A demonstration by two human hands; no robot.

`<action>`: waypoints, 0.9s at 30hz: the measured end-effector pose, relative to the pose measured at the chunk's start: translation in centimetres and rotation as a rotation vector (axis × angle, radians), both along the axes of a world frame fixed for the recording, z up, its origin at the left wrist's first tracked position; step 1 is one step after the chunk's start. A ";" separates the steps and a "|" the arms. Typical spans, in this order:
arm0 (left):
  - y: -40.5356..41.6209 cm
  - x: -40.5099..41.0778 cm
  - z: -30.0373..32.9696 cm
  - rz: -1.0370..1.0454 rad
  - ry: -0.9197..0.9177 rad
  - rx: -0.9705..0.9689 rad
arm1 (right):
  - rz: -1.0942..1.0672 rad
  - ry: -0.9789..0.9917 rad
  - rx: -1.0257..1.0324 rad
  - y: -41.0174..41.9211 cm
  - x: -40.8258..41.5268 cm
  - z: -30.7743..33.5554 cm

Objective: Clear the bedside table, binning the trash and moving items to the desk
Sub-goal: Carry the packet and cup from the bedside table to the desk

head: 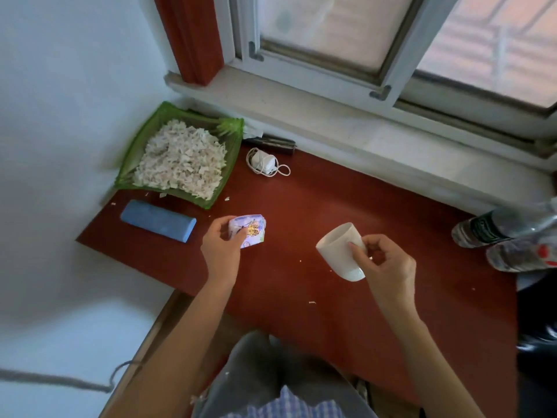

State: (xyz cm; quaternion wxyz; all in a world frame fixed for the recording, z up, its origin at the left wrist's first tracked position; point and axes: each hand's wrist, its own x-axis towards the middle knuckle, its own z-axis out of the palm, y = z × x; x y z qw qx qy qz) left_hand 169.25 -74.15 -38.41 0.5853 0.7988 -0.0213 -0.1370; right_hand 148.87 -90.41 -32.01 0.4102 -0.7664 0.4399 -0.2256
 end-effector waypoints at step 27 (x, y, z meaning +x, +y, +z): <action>-9.0 9.7 -6.8 -0.380 -0.515 0.490 | -0.134 0.053 0.069 -5.2 6.7 -1.9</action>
